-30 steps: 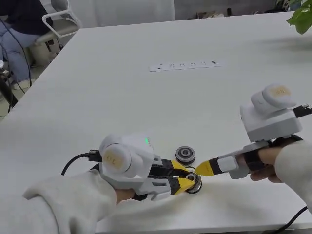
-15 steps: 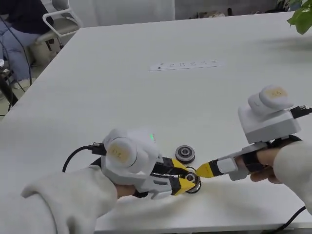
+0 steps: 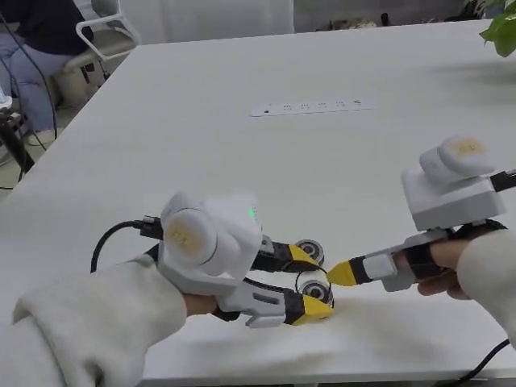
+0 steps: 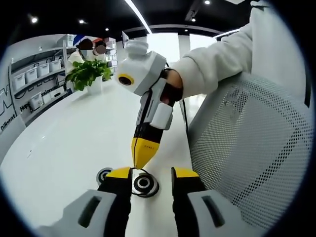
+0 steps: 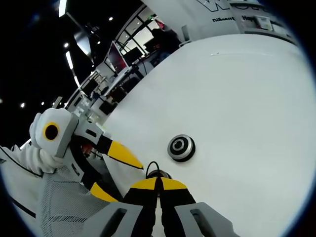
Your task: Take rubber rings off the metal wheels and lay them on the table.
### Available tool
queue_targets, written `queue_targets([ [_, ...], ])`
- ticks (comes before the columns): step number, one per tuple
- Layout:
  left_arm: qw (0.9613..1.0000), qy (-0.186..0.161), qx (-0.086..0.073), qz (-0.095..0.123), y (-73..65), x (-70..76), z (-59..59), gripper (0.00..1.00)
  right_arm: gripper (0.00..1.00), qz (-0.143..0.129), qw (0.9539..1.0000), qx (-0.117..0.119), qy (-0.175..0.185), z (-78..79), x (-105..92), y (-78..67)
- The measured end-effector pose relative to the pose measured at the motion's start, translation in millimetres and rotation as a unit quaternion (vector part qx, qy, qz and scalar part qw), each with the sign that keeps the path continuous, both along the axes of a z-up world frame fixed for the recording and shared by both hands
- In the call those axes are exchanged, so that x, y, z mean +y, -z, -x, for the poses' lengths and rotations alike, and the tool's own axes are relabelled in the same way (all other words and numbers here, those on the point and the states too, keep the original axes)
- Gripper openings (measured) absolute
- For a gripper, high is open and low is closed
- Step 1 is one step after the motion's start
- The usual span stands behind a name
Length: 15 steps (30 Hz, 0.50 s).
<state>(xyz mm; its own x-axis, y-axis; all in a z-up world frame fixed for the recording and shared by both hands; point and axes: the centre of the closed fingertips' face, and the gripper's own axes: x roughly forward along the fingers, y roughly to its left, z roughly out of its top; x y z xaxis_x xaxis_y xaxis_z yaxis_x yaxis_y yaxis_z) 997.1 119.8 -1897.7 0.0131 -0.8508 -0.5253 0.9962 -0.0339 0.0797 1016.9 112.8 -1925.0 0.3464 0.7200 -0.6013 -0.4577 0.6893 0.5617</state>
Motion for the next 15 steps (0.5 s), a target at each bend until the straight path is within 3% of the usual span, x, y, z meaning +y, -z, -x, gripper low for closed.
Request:
queue_targets([
  [3, 0.9999, -0.008, 0.01, 0.003, -5.3, 2.9, -0.2, 0.42, 0.0, 0.0, 1.0, -0.002, 0.003, -1.0, -1.3, -1.2],
  [9, 0.9994, -0.024, 0.018, 0.017, -17.4, 10.9, -6.7, 0.48, 0.0, 0.001, 1.0, -0.005, 0.005, -1.3, -2.3, -2.6],
  [15, 0.9985, -0.039, 0.015, 0.037, -31.1, 22.5, -10.9, 0.55, 0.0, -0.005, 0.9999, -0.008, 0.013, -4.2, -4.9, -6.4],
])
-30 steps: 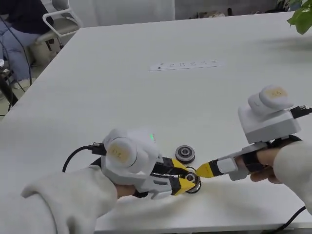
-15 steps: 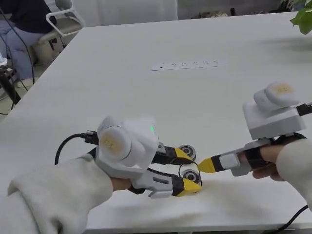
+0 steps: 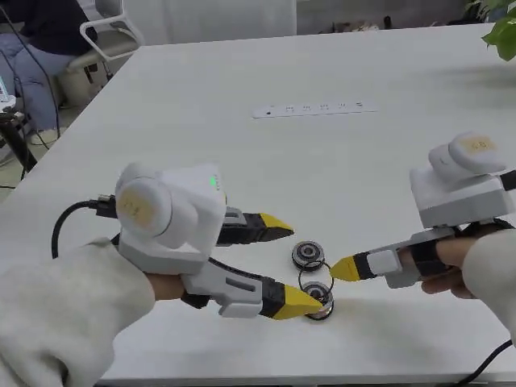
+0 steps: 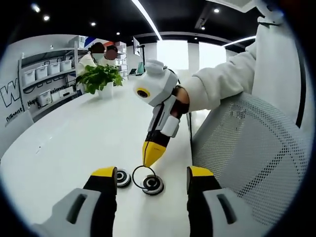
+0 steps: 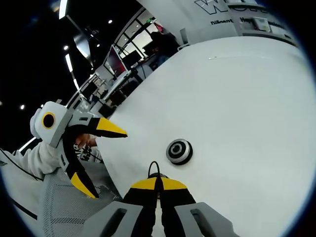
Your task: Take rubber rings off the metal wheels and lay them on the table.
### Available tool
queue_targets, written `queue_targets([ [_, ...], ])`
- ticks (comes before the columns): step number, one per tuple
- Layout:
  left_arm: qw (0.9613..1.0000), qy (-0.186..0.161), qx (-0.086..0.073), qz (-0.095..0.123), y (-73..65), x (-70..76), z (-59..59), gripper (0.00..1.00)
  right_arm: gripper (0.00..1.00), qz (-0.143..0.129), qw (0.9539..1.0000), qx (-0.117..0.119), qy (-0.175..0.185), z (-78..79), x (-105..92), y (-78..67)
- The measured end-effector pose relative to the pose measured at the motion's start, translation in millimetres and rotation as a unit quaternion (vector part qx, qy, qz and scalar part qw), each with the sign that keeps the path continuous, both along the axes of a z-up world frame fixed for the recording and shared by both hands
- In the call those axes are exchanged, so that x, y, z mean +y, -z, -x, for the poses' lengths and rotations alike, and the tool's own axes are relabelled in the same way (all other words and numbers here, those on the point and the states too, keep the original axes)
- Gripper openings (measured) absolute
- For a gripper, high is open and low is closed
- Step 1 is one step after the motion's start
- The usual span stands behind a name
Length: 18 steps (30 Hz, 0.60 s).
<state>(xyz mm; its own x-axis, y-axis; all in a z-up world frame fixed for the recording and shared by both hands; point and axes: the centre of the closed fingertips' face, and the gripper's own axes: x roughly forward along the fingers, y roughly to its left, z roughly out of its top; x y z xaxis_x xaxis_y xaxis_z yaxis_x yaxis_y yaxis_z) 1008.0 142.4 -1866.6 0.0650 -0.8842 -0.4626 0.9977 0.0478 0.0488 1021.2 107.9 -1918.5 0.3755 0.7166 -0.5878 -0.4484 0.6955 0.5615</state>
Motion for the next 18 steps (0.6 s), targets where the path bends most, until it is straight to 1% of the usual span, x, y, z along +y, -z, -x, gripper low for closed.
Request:
queue_targets([
  [4, 1.0, -0.009, 0.0, 0.001, -2.9, 8.1, -1.3, 0.58, 0.0, -0.003, 1.0, -0.002, 0.004, -1.0, -1.1, -1.8],
  [6, 0.9999, -0.012, -0.001, 0.006, -6.0, 12.4, -1.6, 0.59, 0.0, -0.004, 1.0, -0.004, 0.008, -2.3, -1.8, -2.9],
  [8, 0.9997, -0.016, -0.003, 0.016, -10.3, 15.0, -2.1, 0.62, 0.0, -0.004, 0.9999, -0.006, 0.009, -3.2, -2.3, -3.7],
  [9, 0.9995, -0.023, -0.001, 0.023, -13.5, 17.2, -3.3, 0.63, 0.0, -0.004, 0.9999, -0.006, 0.01, -3.6, -2.4, -4.1],
  [14, 0.9981, -0.045, 0.003, 0.041, -21.9, 26.6, -8.7, 0.67, 0.0, -0.009, 0.9998, -0.008, 0.013, -5.0, -2.5, -6.2],
  [18, 0.9974, -0.057, -0.01, 0.045, -24.7, 33.0, -10.8, 0.69, 0.0, -0.01, 0.9998, -0.009, 0.013, -5.4, -2.0, -7.1],
])
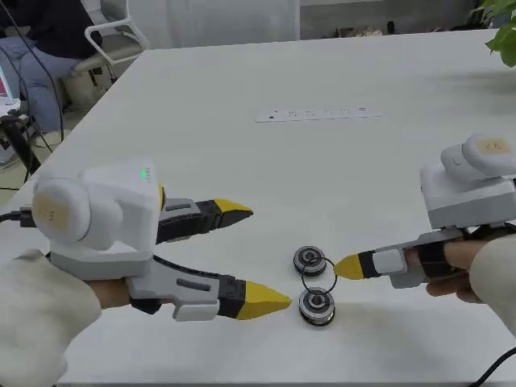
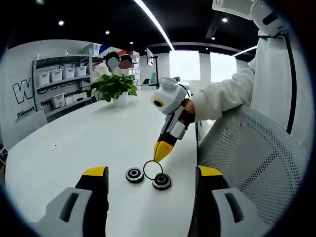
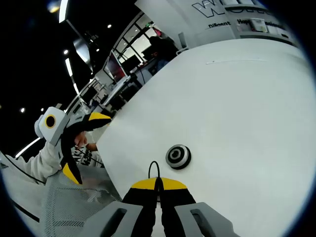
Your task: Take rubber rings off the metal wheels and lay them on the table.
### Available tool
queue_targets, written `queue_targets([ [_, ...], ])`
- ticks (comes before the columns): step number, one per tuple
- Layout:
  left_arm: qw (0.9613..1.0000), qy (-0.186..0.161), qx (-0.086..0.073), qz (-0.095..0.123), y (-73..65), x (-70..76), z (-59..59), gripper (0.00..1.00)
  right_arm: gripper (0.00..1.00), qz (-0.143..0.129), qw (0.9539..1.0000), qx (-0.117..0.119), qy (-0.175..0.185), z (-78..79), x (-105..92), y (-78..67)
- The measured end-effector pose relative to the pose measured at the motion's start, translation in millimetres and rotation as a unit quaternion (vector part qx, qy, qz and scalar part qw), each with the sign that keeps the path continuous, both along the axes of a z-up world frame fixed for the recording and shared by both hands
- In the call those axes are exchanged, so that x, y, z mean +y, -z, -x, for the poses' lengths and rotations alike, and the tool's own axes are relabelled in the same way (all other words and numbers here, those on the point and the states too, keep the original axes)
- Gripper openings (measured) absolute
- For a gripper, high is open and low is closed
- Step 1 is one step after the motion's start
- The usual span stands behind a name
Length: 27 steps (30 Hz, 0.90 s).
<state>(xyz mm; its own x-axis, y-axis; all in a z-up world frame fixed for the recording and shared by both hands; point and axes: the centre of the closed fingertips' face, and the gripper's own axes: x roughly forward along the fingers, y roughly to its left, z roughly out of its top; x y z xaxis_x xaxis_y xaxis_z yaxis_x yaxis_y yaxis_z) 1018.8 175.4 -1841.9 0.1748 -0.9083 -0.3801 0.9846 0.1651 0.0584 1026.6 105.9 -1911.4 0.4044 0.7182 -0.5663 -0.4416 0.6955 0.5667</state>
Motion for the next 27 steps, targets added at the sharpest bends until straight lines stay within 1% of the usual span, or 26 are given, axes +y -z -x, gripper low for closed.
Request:
queue_targets([
  [1, 1.0, -0.002, 0.0, 0.001, -0.4, 1.3, -0.2, 0.71, 0.0, 0.0, 1.0, -0.001, 0.0, 0.0, 0.3, -0.3],
  [4, 0.9999, -0.012, 0.008, 0.007, -1.3, 7.7, -1.4, 0.72, 0.0, -0.003, 1.0, -0.003, -0.001, -0.5, 1.1, -2.1],
  [6, 0.9998, -0.014, 0.007, 0.012, -1.6, 11.0, -2.1, 0.73, 0.0, -0.005, 1.0, -0.004, -0.001, -0.7, 1.9, -3.3],
  [8, 0.9996, -0.02, 0.007, 0.017, -1.8, 15.6, -3.6, 0.77, 0.0, -0.006, 1.0, -0.005, -0.002, -0.5, 2.6, -4.1],
  [9, 0.9995, -0.024, 0.009, 0.018, -1.3, 17.4, -4.4, 0.81, 0.0, -0.005, 1.0, -0.006, -0.003, -0.2, 3.1, -4.2],
  [11, 0.9991, -0.033, 0.009, 0.025, -1.2, 21.4, -6.1, 0.9, 0.0, -0.003, 1.0, -0.007, -0.006, 0.4, 3.9, -4.3],
  [13, 0.9984, -0.046, 0.023, 0.024, 2.4, 26.4, -8.1, 0.99, 0.0, -0.002, 0.9999, -0.008, -0.009, 1.2, 5.0, -4.5],
  [14, 0.9982, -0.049, 0.026, 0.021, 4.2, 28.6, -8.6, 0.98, 0.0, -0.001, 0.9999, -0.008, -0.01, 1.5, 5.3, -4.4],
  [16, 0.9982, -0.052, 0.026, 0.017, 6.7, 31.4, -9.0, 0.99, 0.0, 0.001, 0.9999, -0.009, -0.012, 2.0, 5.8, -4.0],
  [18, 0.9981, -0.053, 0.028, 0.013, 8.6, 33.6, -8.8, 0.99, 0.0, -0.003, 0.9999, -0.008, -0.013, 2.9, 7.1, -4.9],
  [20, 0.9976, -0.058, 0.035, 0.012, 10.9, 36.3, -10.1, 0.99, 0.0, -0.006, 0.9998, -0.011, -0.013, 2.9, 8.4, -6.6],
  [23, 0.997, -0.068, 0.036, 0.006, 15.4, 40.5, -13.5, 0.99, 0.0, -0.012, 0.9998, -0.013, -0.013, 3.1, 11.2, -9.3],
  [27, 0.9969, -0.066, 0.044, 0.003, 19.4, 42.3, -11.9, 0.99, 0.0, -0.014, 0.9997, -0.013, -0.016, 4.0, 15.0, -9.9],
])
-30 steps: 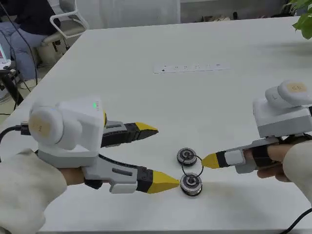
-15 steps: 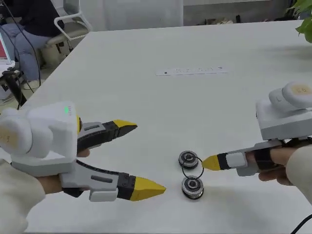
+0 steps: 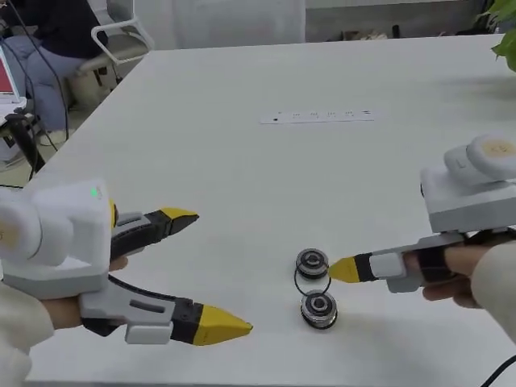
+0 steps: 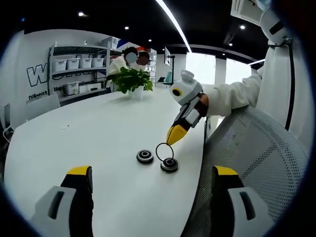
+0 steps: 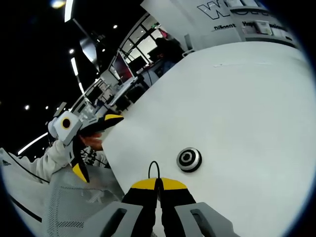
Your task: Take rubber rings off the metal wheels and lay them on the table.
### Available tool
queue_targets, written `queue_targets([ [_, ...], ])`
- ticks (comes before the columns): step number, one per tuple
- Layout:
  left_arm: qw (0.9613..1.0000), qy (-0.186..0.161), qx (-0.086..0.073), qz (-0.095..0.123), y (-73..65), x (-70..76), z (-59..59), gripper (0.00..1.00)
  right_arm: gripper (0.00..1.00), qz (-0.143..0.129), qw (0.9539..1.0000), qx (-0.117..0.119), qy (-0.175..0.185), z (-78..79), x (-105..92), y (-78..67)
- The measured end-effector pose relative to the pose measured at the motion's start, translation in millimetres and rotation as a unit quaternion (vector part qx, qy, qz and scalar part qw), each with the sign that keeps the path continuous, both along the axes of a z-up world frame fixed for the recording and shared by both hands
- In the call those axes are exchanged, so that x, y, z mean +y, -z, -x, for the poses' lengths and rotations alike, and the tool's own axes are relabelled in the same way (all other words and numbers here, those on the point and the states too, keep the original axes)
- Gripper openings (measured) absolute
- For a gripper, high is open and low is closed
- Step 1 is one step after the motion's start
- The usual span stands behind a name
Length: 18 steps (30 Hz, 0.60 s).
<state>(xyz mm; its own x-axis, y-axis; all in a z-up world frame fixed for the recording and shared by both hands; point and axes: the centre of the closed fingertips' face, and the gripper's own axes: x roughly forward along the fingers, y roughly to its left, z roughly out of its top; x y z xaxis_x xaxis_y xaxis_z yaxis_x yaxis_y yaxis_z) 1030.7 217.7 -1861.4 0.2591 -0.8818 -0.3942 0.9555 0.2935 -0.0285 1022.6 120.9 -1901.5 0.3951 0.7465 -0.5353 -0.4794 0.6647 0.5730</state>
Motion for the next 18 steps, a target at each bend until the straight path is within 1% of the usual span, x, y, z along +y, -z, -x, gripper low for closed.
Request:
queue_targets([
  [2, 1.0, 0.001, 0.007, -0.003, 3.3, 0.5, 1.0, 0.99, 0.0, 0.002, 1.0, 0.001, -0.005, 1.6, 3.4, 0.8],
  [3, 0.9999, 0.001, 0.011, -0.008, 6.2, 1.2, 1.3, 0.99, 0.0, 0.005, 0.9999, 0.0, -0.01, 2.7, 5.3, 1.1],
  [6, 0.9998, 0.003, 0.016, -0.015, 10.0, 2.2, 3.0, 0.99, 0.0, 0.008, 0.9998, -0.002, -0.019, 5.3, 10.4, 0.8],
  [10, 0.9995, 0.005, 0.029, -0.015, 12.3, 2.1, 5.2, 0.99, 0.0, 0.016, 0.9992, -0.013, -0.034, 8.6, 18.9, -1.2],
  [13, 0.9991, 0.007, 0.036, -0.021, 16.3, 2.5, 7.1, 0.99, 0.0, 0.021, 0.9986, -0.021, -0.043, 9.5, 25.0, -2.1],
  [18, 0.9983, 0.014, 0.044, -0.035, 22.5, 3.0, 10.9, 0.99, 0.0, 0.045, 0.9967, -0.032, -0.06, 12.1, 34.9, 2.4],
])
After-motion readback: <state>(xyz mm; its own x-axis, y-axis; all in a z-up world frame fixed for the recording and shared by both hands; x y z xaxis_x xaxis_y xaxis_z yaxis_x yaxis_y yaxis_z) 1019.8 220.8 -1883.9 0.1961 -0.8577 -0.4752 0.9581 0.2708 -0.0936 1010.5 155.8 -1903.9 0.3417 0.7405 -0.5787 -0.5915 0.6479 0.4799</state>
